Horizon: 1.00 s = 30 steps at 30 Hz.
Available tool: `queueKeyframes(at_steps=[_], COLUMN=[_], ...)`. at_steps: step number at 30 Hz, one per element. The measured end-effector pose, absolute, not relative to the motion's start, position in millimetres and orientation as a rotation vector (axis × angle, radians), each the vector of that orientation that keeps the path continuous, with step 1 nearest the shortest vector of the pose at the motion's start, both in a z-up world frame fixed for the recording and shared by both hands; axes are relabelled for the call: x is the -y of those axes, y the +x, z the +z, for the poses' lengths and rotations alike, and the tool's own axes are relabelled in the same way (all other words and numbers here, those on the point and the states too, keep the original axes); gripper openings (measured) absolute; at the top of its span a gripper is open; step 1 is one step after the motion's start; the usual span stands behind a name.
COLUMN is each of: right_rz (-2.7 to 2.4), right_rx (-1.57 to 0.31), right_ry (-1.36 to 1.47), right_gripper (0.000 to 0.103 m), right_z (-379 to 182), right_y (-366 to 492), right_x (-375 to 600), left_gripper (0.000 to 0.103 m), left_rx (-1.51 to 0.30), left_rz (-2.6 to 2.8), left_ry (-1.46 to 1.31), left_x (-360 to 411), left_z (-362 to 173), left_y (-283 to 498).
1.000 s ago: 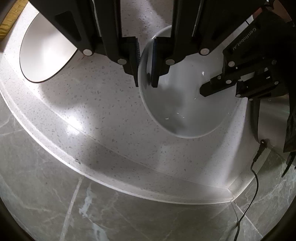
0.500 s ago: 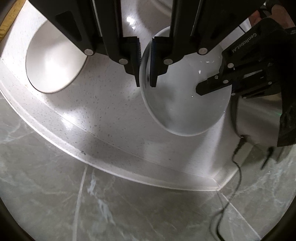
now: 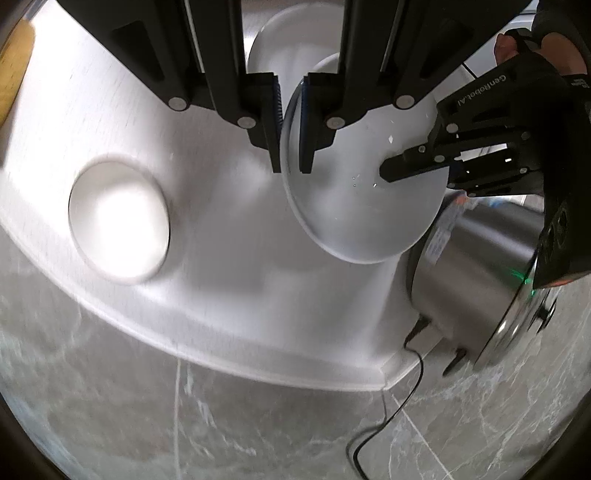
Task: Organize plates and bowls
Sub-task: 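Lift the smaller white bowl and lower it into the large white bowl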
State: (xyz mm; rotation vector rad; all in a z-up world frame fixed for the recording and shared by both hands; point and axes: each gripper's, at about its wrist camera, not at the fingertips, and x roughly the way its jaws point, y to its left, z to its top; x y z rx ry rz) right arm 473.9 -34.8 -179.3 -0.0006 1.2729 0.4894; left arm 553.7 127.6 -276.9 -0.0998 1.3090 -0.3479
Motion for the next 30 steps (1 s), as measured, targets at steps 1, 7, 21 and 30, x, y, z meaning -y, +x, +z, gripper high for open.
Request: queueKeyframes(at_steps=[1,7,21,30], right_rz=[0.488,0.468,0.431,0.414], right_rx=[-1.280,-1.331,-1.368,-1.359], right_ry=[0.004,0.025,0.000,-0.049], right_gripper=[0.009,0.009,0.009,0.010], right_z=[-183,-202,-231,-240], right_y=[469,442,427,425], right_x=[35,43,39,29], left_gripper=[0.010,0.010,0.010,0.010], left_rx=[-1.320,-1.365,-1.390,-1.377], left_rz=[-0.352,-0.361,-0.341,-0.313], left_ry=[-0.102,-0.089,-0.030,0.016], left_x=[-127,-118,-110,-101], left_z=[-282,-305,-341,-348], left_y=[547,515,502,509])
